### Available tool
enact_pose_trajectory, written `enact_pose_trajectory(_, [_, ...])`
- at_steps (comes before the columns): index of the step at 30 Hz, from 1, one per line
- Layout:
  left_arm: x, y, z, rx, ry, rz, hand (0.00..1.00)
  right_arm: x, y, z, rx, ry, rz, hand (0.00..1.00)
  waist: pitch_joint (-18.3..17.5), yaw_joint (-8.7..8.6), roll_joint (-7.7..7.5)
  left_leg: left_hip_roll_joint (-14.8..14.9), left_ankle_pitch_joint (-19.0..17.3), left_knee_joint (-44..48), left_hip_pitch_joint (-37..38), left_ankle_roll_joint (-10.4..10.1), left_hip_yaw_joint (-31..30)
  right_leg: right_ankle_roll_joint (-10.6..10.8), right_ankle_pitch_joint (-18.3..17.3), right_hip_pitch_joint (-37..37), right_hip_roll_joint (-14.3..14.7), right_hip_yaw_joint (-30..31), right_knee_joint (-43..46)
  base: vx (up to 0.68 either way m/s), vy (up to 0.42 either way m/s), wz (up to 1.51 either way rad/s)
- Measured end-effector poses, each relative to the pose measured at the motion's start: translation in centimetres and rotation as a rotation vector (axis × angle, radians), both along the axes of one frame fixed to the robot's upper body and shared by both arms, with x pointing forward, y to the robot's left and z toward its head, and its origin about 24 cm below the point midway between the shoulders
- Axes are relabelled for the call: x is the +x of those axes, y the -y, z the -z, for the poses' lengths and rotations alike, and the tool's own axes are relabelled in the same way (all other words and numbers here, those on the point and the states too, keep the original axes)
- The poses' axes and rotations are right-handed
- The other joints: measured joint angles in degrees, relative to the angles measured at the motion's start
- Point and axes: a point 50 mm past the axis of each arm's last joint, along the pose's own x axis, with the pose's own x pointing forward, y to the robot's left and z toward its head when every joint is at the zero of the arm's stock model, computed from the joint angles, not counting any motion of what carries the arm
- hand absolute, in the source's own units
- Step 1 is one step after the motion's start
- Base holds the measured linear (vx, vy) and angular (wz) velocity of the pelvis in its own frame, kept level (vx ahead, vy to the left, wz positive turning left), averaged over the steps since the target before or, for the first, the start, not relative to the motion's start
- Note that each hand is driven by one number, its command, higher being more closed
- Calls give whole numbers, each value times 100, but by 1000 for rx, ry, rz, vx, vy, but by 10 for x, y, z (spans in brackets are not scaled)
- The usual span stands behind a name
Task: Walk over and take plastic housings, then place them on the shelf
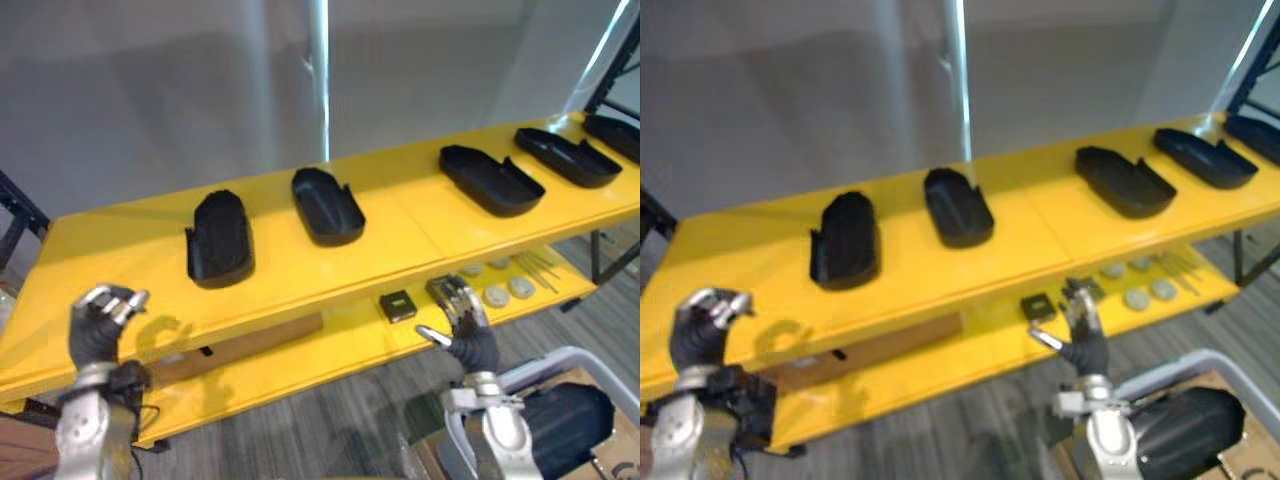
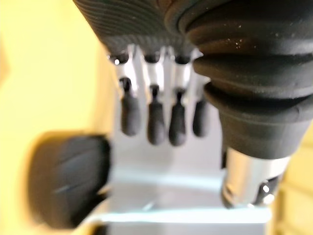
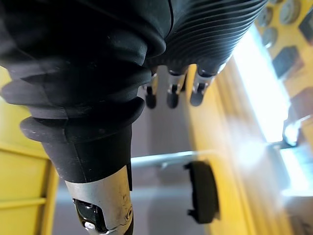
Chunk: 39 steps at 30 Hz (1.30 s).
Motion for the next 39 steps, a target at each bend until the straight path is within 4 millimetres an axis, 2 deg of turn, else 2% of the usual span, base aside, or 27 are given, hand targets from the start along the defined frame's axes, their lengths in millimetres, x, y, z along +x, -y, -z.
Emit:
enact_pose_trajectory(6, [8,34,12,2,-45,100,100,-4,2,3,-4,-19,19,0,-1,-36,-70,3,5,-3,-2,-8,105,26,16,-82,28,108,13,29,22,-7])
enact_pose_trajectory(11, [24,44,10,19,-59,100,100,-3,3,3,-10,-21,25,0,50,-64,-158,-3,0,-11,0,-4,205,30,19,-161,11,188,59,12,16,-8])
enact_pose_trajectory(16, [36,44,19,174,-163,35,100,-2,4,1,-19,-16,20,0,112,-103,-264,0,-8,-9,5,1,315,29,19,-263,12,315,126,-15,11,-8])
enact_pose_trajectory(19, [45,44,24,189,-202,14,100,-2,5,2,-27,-22,17,0,124,-170,-267,-1,-9,-8,34,3,340,25,16,-269,1,342,170,-22,12,-8])
enact_pose_trajectory(25, [59,45,38,208,-294,4,100,1,5,2,-31,-16,6,0,125,-195,-265,11,-15,-11,97,0,495,18,11,-333,14,494,231,-31,6,-14])
enact_pose_trajectory(29, [69,46,38,181,-294,-9,100,1,6,3,-44,-24,-19,0,125,-216,-265,-13,-13,-8,111,1,533,18,11,-366,14,548,272,-20,10,-6])
enact_pose_trajectory(34, [81,38,42,192,-324,-53,100,3,6,6,-52,-33,-40,0,123,-252,-261,-20,-12,-39,202,1,629,18,12,-367,20,645,299,-8,9,-10])
enact_pose_trajectory(36, [85,27,44,219,-346,-84,100,5,6,4,-53,-25,-47,0,123,-331,-262,-27,-11,-43,213,2,650,21,14,-376,17,673,306,-8,8,-4])
enact_pose_trajectory(39, [91,19,44,223,-358,-113,100,5,5,5,-55,-25,-60,0,123,-348,-262,-26,-10,-61,238,2,683,22,16,-388,25,722,313,-3,5,-8])
